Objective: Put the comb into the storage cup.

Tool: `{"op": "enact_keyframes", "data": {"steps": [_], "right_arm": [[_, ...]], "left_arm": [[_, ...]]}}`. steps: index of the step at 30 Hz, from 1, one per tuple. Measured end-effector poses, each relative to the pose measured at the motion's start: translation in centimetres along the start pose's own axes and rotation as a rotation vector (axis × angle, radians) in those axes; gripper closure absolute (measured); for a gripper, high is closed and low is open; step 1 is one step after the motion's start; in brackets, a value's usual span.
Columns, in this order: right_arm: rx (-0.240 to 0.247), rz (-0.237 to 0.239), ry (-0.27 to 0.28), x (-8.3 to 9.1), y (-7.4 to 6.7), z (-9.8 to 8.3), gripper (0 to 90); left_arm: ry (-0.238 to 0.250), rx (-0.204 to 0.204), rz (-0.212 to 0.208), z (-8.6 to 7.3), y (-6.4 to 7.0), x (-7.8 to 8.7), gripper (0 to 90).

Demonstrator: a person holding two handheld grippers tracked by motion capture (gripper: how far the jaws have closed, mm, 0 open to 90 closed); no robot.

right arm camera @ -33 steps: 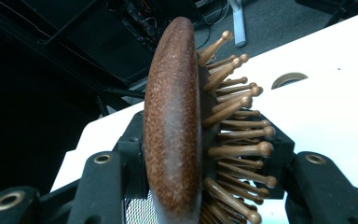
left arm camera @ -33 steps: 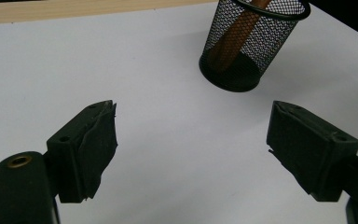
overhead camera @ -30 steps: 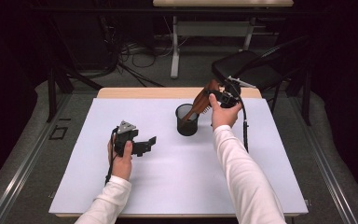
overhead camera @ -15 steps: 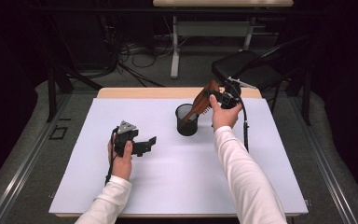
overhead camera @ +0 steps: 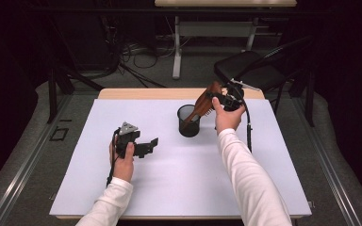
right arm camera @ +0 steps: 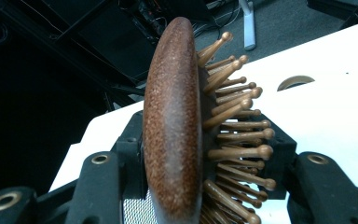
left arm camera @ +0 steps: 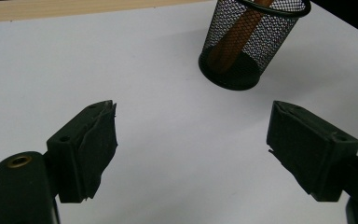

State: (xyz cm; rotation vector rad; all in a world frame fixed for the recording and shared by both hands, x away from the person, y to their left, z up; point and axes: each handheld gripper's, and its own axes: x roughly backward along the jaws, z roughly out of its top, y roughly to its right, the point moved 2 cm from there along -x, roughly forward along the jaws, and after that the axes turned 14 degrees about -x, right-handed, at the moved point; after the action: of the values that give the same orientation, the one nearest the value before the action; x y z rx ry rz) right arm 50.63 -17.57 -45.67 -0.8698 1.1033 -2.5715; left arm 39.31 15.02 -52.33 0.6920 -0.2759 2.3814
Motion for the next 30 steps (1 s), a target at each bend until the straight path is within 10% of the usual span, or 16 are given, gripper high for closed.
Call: {"op": "enact_keyframes", "data": {"steps": [30], "right_arm": [[0.028,0.004,-0.018,0.27,0.51,-0.01,44.5]], "left_arm": [[-0.006,-0.001,0.0,-0.07,-0.03,-0.08,16.1]]}}
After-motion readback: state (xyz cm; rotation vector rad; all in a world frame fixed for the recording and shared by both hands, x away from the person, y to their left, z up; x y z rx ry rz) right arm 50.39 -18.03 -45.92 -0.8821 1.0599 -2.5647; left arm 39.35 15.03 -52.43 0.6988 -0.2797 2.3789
